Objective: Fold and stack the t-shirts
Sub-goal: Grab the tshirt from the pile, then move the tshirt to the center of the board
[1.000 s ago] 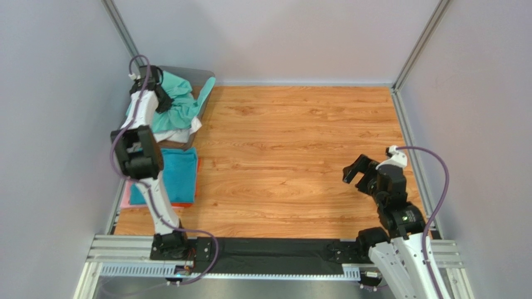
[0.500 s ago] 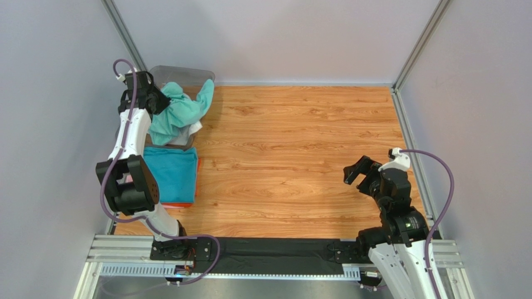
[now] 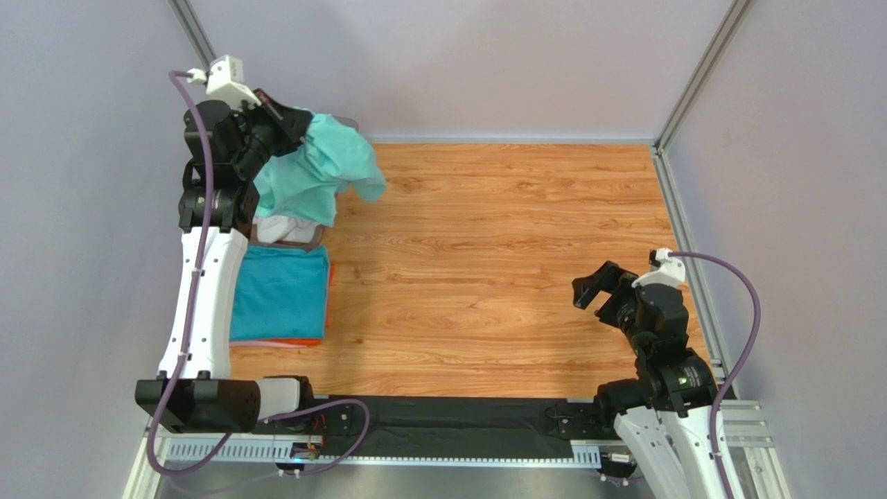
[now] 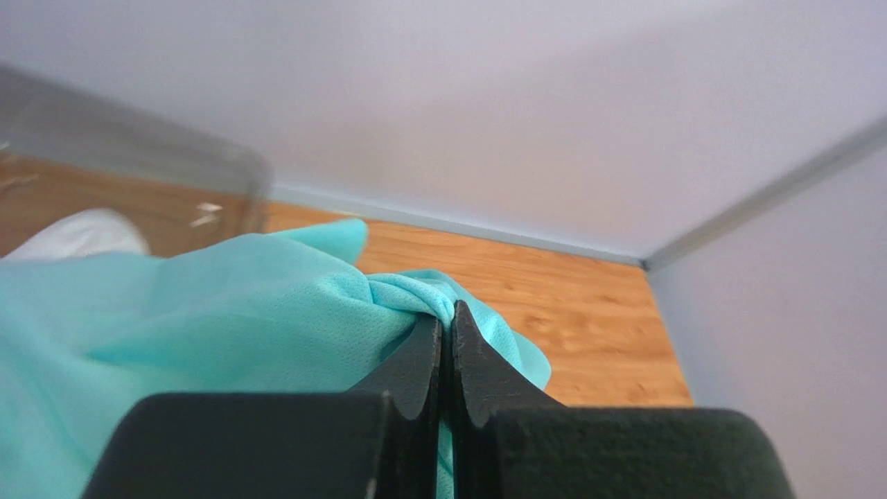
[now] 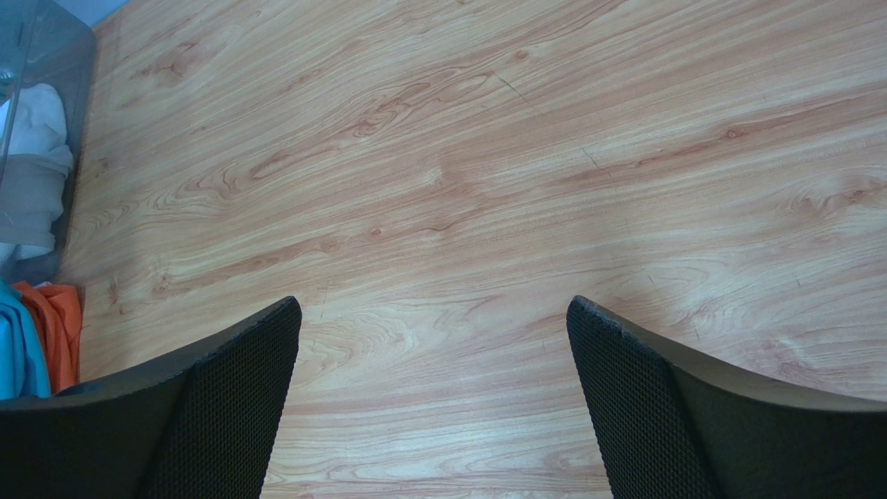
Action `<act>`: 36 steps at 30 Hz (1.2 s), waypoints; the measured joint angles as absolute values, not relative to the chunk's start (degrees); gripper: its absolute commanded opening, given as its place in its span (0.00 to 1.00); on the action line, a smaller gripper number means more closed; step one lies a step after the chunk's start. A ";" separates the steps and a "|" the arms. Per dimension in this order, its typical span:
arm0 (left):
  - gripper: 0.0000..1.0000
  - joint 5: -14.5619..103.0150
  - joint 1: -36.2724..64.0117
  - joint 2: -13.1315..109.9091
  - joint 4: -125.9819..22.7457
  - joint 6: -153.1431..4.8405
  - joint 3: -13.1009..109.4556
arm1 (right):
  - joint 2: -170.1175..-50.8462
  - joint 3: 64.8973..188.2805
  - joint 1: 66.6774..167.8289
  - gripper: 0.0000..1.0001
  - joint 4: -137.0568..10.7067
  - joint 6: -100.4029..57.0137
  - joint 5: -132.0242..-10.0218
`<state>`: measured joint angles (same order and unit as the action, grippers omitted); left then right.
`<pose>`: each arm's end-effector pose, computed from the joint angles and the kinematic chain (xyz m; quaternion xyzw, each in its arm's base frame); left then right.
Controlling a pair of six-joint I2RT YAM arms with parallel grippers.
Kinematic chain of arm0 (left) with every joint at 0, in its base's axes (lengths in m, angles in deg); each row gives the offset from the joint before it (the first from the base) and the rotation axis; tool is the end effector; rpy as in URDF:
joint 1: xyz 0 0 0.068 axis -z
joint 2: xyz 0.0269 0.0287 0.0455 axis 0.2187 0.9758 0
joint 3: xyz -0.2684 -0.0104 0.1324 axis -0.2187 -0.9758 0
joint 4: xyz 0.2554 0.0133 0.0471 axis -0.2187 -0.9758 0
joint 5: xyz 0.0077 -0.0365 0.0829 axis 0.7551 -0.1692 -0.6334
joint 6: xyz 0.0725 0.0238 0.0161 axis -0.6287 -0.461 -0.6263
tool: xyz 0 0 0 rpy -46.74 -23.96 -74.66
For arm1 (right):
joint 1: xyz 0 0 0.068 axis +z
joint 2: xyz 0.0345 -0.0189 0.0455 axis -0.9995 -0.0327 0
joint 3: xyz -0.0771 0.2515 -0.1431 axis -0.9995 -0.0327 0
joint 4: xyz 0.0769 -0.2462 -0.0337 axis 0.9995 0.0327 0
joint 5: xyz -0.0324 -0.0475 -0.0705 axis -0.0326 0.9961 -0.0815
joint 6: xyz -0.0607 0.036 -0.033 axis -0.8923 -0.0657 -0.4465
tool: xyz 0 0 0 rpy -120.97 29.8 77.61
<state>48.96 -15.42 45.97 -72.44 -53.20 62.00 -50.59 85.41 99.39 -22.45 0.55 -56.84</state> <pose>0.2970 -0.0007 0.4916 -0.1511 0.7250 -0.2522 0.6228 0.0949 0.0111 0.2672 0.1614 0.8412 0.1312 0.4992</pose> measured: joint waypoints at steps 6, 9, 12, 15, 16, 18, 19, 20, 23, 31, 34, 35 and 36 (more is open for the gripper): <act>0.00 57.42 -0.01 45.56 -72.05 -57.66 68.76 | -49.19 85.41 99.39 1.00 -22.52 0.57 -56.75; 0.00 61.85 8.93 46.85 -71.79 -59.99 72.06 | -48.49 85.41 99.39 1.00 -22.49 0.57 -56.29; 0.01 65.68 17.17 49.08 -71.68 -63.08 73.98 | -47.88 85.41 99.39 1.00 -22.49 0.59 -55.44; 0.31 67.69 20.54 51.46 -72.42 -65.39 72.78 | -47.42 85.41 99.39 1.00 -22.49 0.62 -54.28; 0.62 67.01 20.65 52.07 -72.97 -66.05 71.23 | -47.36 85.41 99.39 1.00 -22.49 0.62 -53.91; 0.88 63.58 20.56 52.71 -73.12 -66.70 65.85 | -47.36 85.41 99.39 1.00 -22.45 0.64 -53.27; 0.97 61.51 20.43 53.01 -73.73 -66.62 62.40 | -47.36 85.41 99.39 1.00 -22.41 0.64 -52.92; 1.00 58.86 20.25 53.58 -75.07 -66.49 58.40 | -47.36 85.41 99.39 1.00 -22.41 0.64 -52.62; 1.00 51.21 19.38 54.83 -78.65 -65.11 48.43 | -47.68 85.41 99.39 1.00 -22.34 0.77 -51.77; 1.00 41.46 16.10 48.27 -83.59 -61.15 34.68 | -50.02 85.41 99.35 1.00 -21.93 1.36 -50.98; 1.00 44.43 16.32 45.49 -83.11 -59.54 31.91 | -51.44 85.41 99.35 1.00 -21.31 1.97 -50.89; 1.00 45.75 16.39 45.19 -82.50 -59.03 31.01 | -51.97 85.41 99.33 1.00 -21.07 2.28 -50.87; 1.00 47.32 16.65 45.06 -81.64 -58.49 29.77 | -52.58 85.41 99.33 1.00 -20.85 2.69 -50.87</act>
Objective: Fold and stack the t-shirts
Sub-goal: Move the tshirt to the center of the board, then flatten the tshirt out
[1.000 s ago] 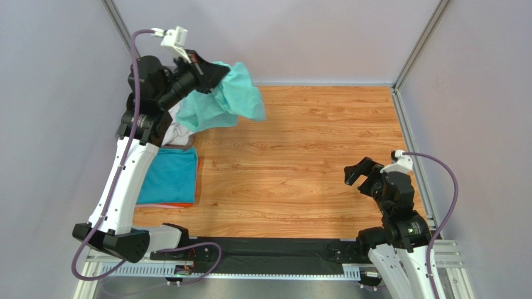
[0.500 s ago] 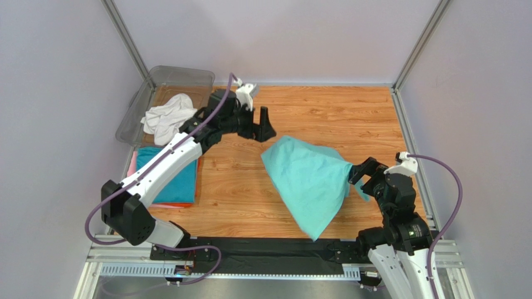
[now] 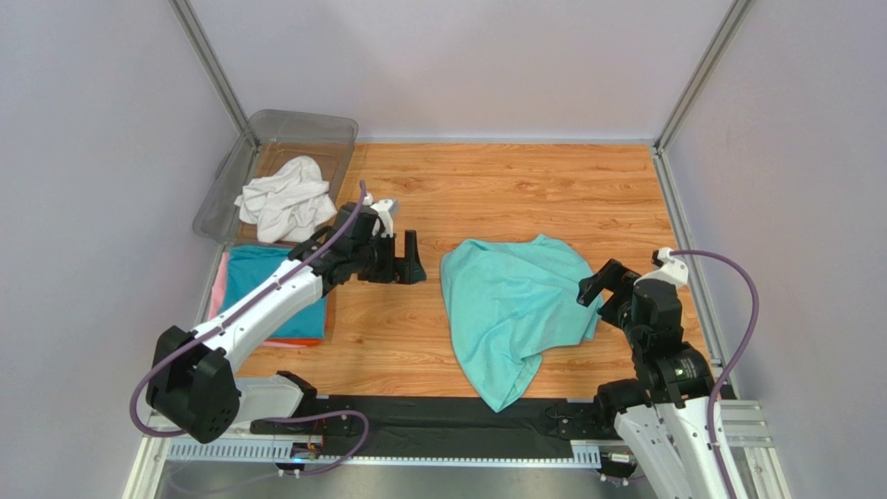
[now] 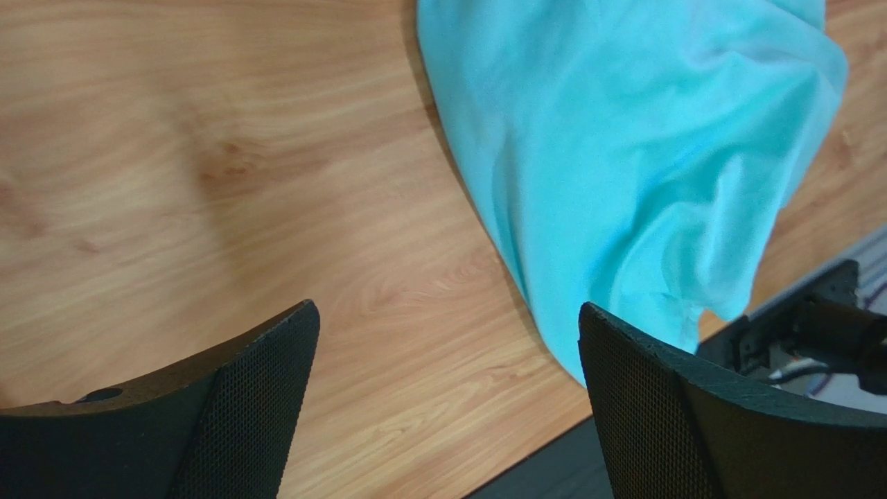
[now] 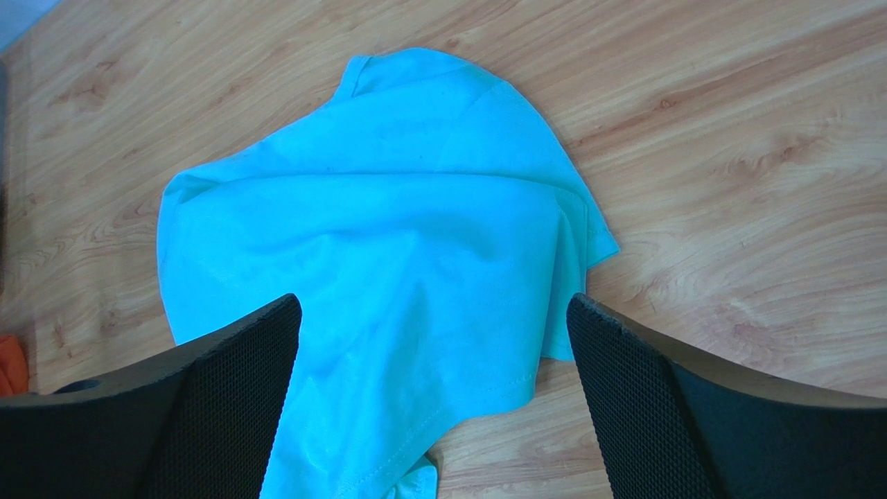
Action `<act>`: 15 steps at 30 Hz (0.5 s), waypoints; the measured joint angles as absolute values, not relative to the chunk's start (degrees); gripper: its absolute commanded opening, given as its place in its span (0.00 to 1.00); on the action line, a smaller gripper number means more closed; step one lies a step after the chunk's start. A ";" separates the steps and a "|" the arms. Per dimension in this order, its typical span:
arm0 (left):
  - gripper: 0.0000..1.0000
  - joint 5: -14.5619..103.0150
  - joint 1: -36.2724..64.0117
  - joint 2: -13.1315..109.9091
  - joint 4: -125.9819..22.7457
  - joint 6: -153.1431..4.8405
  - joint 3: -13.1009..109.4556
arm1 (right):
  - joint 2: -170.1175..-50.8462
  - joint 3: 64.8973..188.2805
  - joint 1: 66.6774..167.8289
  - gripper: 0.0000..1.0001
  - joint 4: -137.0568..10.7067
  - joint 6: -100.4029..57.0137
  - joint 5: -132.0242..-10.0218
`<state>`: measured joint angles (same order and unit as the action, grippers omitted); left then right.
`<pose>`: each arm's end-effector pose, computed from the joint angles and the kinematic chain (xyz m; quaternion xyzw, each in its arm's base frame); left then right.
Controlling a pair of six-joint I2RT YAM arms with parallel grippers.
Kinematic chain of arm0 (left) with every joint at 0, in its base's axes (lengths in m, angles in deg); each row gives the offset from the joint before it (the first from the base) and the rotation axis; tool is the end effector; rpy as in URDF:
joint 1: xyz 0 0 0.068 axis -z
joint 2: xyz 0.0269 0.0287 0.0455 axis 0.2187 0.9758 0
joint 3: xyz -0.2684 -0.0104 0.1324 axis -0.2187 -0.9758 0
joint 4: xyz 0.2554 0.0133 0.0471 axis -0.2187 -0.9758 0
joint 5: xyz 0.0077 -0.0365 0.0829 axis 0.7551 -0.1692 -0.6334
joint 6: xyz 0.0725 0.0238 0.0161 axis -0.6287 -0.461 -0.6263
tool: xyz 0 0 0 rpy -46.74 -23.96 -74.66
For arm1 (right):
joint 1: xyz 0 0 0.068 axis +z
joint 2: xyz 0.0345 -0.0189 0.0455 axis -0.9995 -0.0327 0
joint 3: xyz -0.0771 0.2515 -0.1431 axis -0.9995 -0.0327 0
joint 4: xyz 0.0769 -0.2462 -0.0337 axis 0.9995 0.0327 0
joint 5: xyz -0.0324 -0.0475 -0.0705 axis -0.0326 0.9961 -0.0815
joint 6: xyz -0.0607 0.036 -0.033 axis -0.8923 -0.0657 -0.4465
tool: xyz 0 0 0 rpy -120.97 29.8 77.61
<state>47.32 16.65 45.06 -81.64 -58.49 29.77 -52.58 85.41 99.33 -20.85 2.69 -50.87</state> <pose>0.2348 -0.1469 0.2707 0.0533 0.9226 -0.2564 0.2833 0.0985 0.0047 0.2617 0.2030 0.8455 0.0866 0.4862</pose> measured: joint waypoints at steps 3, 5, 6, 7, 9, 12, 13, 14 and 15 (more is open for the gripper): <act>1.00 51.49 18.46 45.17 -78.67 -56.34 25.13 | -54.79 85.39 99.33 1.00 -20.11 3.92 -50.87; 1.00 54.23 20.73 45.91 -76.66 -54.68 22.38 | -56.78 85.37 99.33 1.00 -19.81 4.68 -50.98; 1.00 55.17 21.50 46.41 -76.00 -54.20 21.81 | -57.94 85.32 99.33 1.00 -19.78 4.96 -51.07; 1.00 56.24 23.05 47.61 -75.13 -53.39 21.55 | -58.96 85.30 99.33 1.00 -19.78 5.23 -51.09; 1.00 57.59 25.63 50.54 -72.22 -51.97 21.68 | -60.62 85.26 99.33 1.00 -19.76 5.80 -51.13; 0.98 57.99 28.71 55.79 -69.93 -50.22 23.65 | -61.56 85.19 99.33 1.00 -19.76 6.21 -51.13; 0.95 57.66 29.39 57.71 -69.93 -49.87 24.96 | -61.54 85.17 99.33 1.00 -19.74 6.23 -51.15; 0.92 57.18 29.78 59.46 -69.86 -49.72 26.18 | -61.45 85.15 99.33 1.00 -19.72 6.23 -51.15; 0.85 56.28 30.00 61.73 -69.89 -49.55 27.86 | -61.17 85.13 99.33 1.00 -19.67 6.25 -51.11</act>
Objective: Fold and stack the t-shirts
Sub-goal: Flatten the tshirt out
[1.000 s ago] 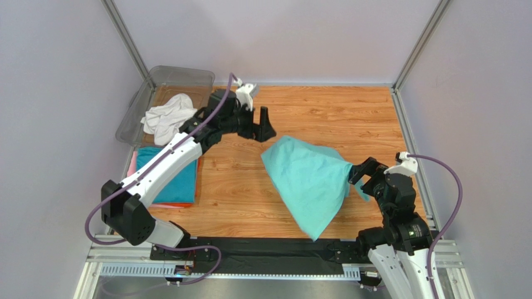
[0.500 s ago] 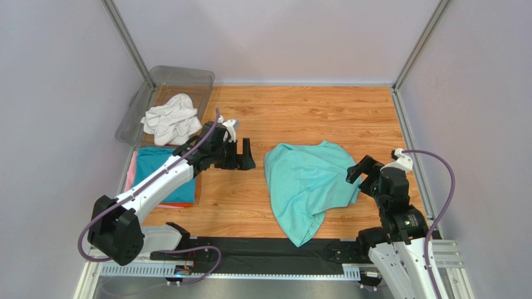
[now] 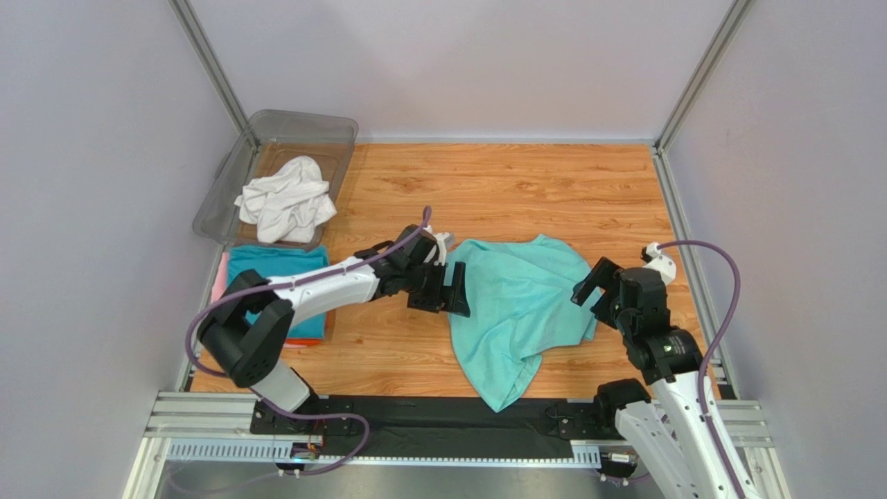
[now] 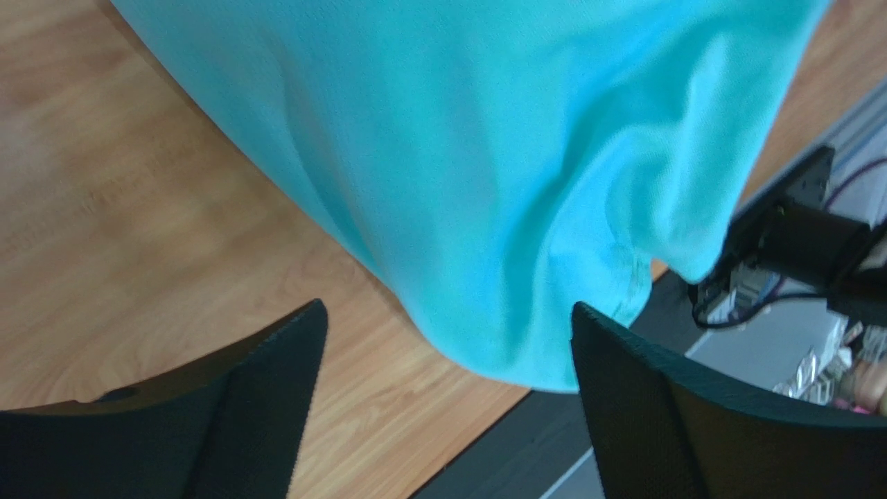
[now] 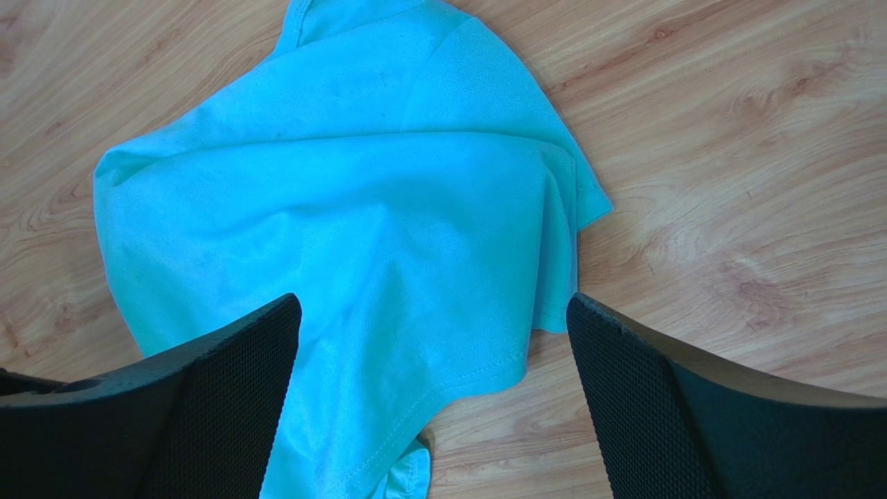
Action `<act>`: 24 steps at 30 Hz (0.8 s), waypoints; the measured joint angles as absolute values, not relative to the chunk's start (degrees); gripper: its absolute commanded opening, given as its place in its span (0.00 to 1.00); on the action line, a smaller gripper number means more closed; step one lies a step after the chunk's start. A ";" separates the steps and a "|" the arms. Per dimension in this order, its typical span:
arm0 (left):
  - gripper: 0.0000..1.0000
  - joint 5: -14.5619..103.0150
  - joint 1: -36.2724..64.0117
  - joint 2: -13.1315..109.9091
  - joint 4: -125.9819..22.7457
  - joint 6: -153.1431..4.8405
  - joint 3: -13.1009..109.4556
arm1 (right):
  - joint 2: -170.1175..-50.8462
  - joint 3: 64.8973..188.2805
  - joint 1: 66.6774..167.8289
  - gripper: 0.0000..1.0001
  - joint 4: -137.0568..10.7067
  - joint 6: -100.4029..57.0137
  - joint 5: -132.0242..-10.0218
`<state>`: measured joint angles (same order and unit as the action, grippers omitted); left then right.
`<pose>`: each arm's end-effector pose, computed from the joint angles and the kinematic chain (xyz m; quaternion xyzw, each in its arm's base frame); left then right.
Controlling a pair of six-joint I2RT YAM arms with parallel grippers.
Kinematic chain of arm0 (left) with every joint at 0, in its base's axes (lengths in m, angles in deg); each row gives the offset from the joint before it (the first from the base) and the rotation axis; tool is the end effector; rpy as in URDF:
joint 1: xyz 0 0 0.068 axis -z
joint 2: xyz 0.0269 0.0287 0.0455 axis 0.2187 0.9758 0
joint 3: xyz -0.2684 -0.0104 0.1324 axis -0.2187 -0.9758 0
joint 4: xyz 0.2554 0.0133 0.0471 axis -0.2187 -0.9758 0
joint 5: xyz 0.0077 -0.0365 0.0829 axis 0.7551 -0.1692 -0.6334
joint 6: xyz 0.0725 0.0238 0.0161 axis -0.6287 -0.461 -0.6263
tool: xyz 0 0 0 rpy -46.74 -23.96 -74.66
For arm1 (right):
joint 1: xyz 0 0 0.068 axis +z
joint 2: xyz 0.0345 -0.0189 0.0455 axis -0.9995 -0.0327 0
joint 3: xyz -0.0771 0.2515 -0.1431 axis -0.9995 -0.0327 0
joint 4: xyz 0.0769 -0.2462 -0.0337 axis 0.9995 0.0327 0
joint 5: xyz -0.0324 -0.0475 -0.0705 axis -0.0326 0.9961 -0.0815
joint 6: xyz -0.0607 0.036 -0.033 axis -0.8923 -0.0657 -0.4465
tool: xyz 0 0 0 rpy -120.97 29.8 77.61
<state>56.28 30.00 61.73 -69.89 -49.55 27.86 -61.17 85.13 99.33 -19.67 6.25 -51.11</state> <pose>0.2244 -0.2382 0.1977 0.1083 0.9290 -0.3272 0.1348 0.1174 0.0087 0.2446 0.2280 0.8792 0.0691 0.4126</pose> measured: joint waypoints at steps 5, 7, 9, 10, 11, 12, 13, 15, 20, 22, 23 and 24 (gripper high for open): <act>0.75 52.74 29.87 68.38 -70.65 -49.04 32.13 | -60.03 85.02 99.33 1.00 -19.52 6.98 -50.34; 0.63 52.22 29.87 69.78 -71.07 -48.65 32.69 | -60.41 84.95 99.33 1.00 -19.26 7.48 -49.73; 0.49 51.98 30.02 71.28 -71.13 -48.59 33.13 | -61.35 84.95 99.33 1.00 -18.84 7.83 -48.92; 0.45 51.98 30.13 72.05 -71.20 -48.48 33.31 | -61.96 84.93 99.33 1.00 -18.71 7.96 -48.57; 0.33 52.11 30.20 72.81 -71.31 -48.45 33.57 | -62.63 84.93 99.31 1.00 -18.56 8.13 -48.29; 0.26 52.30 30.26 73.56 -71.28 -48.30 33.79 | -63.40 84.91 99.31 1.00 -18.47 8.22 -48.03; 0.18 52.41 30.33 74.13 -71.13 -48.41 33.85 | -63.99 84.91 99.31 1.00 -18.38 8.33 -47.83; 0.00 52.46 30.46 75.07 -71.28 -48.50 33.94 | -65.24 84.84 99.31 1.00 -18.17 8.57 -47.74; 0.00 46.86 29.91 75.31 -75.17 -49.22 36.21 | -67.16 84.84 99.31 1.00 -17.42 8.77 -48.09; 0.00 45.07 28.67 74.98 -76.14 -49.63 36.69 | -67.53 84.84 99.31 1.00 -17.23 8.75 -48.90; 0.00 43.93 26.46 74.28 -76.86 -49.90 36.72 | -67.68 84.84 99.31 1.00 -17.25 8.75 -49.45; 0.00 43.32 23.99 73.64 -77.32 -50.27 36.72 | -67.97 84.84 99.31 1.00 -17.25 8.75 -50.13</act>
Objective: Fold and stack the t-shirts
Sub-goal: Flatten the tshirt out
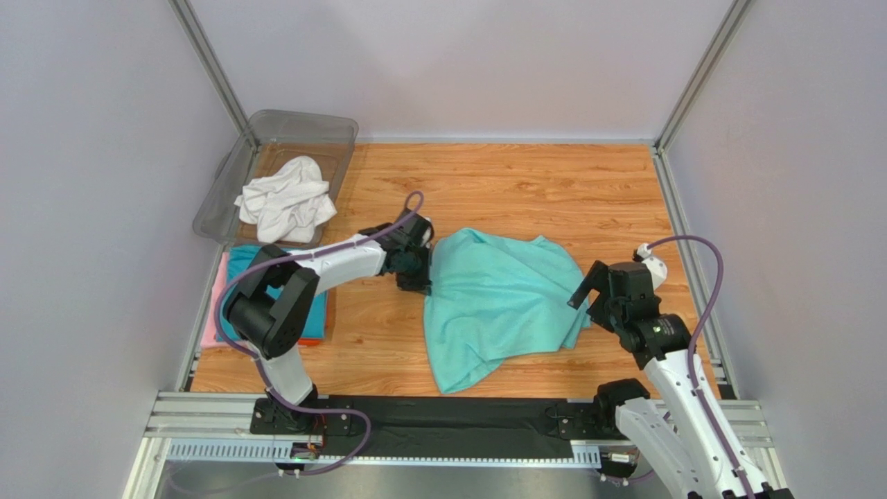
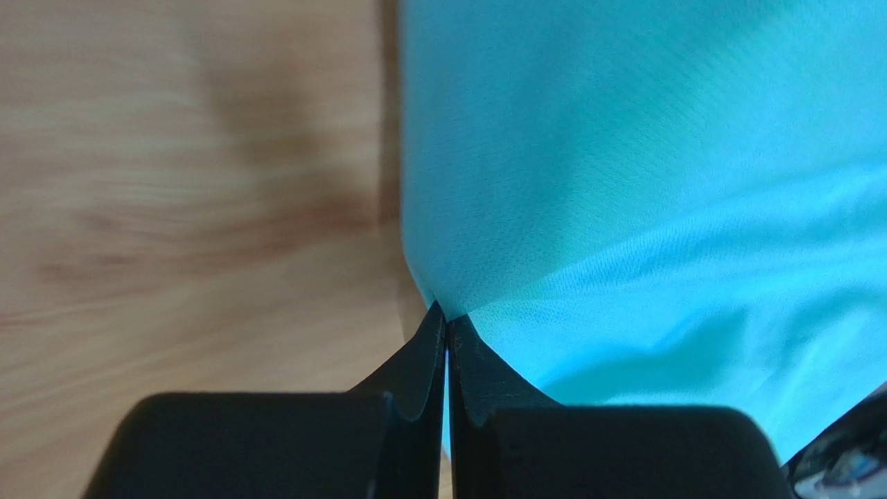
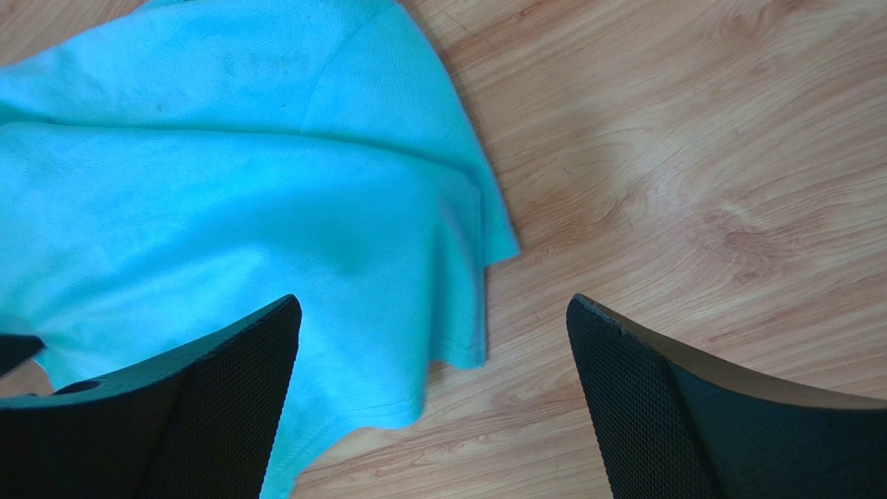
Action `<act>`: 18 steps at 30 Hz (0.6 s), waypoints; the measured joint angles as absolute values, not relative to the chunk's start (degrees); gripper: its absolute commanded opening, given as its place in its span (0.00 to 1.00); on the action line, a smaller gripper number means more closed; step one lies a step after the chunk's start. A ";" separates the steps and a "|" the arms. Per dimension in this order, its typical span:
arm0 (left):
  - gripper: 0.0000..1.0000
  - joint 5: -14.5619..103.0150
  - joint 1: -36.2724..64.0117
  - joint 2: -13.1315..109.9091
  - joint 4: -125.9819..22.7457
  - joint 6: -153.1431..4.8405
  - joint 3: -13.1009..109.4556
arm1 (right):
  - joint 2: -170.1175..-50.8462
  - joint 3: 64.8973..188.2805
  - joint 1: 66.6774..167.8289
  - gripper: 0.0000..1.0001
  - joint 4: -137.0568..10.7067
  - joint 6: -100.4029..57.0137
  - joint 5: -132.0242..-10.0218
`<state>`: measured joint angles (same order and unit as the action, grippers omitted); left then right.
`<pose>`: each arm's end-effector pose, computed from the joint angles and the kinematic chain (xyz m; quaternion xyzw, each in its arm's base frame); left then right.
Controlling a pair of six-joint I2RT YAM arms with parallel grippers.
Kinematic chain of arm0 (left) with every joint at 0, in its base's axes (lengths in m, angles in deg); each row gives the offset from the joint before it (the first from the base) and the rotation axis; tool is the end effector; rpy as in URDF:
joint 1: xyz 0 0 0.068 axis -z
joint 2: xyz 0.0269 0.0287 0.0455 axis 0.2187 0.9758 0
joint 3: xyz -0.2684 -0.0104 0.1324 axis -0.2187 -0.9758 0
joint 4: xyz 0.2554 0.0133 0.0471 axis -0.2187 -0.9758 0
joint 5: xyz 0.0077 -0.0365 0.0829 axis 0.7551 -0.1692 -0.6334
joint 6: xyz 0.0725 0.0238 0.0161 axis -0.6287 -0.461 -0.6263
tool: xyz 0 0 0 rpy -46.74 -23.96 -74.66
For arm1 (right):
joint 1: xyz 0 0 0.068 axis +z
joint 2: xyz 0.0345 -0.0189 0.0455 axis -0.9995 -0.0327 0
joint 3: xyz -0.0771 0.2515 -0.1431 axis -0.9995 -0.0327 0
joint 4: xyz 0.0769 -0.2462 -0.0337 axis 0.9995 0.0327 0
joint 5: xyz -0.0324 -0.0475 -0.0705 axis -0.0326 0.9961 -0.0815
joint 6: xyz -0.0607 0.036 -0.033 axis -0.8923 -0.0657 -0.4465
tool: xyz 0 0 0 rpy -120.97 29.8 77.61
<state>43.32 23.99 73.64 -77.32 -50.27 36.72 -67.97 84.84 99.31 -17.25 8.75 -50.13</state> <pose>0.2850 -0.2226 0.1642 0.0245 0.9713 -0.1848 0.1480 0.1273 0.0095 0.2269 0.2487 0.9041 0.0361 0.3455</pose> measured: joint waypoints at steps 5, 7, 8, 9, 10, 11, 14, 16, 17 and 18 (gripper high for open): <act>0.67 41.51 13.30 71.50 -79.02 -53.28 38.92 | -70.35 84.60 99.31 0.99 -17.40 8.29 -54.19; 0.88 41.44 12.17 70.85 -79.39 -54.22 40.48 | -71.84 84.47 99.31 0.99 -17.86 8.09 -56.46; 0.99 41.46 12.25 70.06 -79.37 -54.71 40.80 | -72.49 84.25 99.37 0.99 -18.23 8.09 -57.95; 1.00 41.59 12.52 68.97 -79.46 -54.71 40.69 | -72.93 83.95 99.57 0.99 -18.65 8.11 -59.35; 1.00 41.68 12.91 67.35 -79.68 -54.73 40.30 | -73.24 83.51 99.83 0.99 -19.04 8.11 -60.94; 1.00 41.66 13.19 65.25 -79.70 -54.66 39.36 | -73.34 83.12 100.25 0.99 -19.26 8.11 -62.19; 1.00 41.66 13.72 57.21 -80.51 -54.14 34.49 | -73.08 81.96 103.90 0.99 -19.94 8.18 -64.49; 1.00 41.31 13.74 50.94 -81.71 -53.26 30.03 | -72.75 81.70 106.96 0.99 -19.91 8.42 -65.47; 1.00 40.87 13.74 47.88 -82.65 -52.72 27.56 | -72.65 81.70 108.95 0.99 -19.96 8.72 -65.73; 1.00 40.37 13.74 44.73 -83.98 -52.04 24.98 | -72.65 81.70 110.96 0.98 -20.13 9.18 -65.80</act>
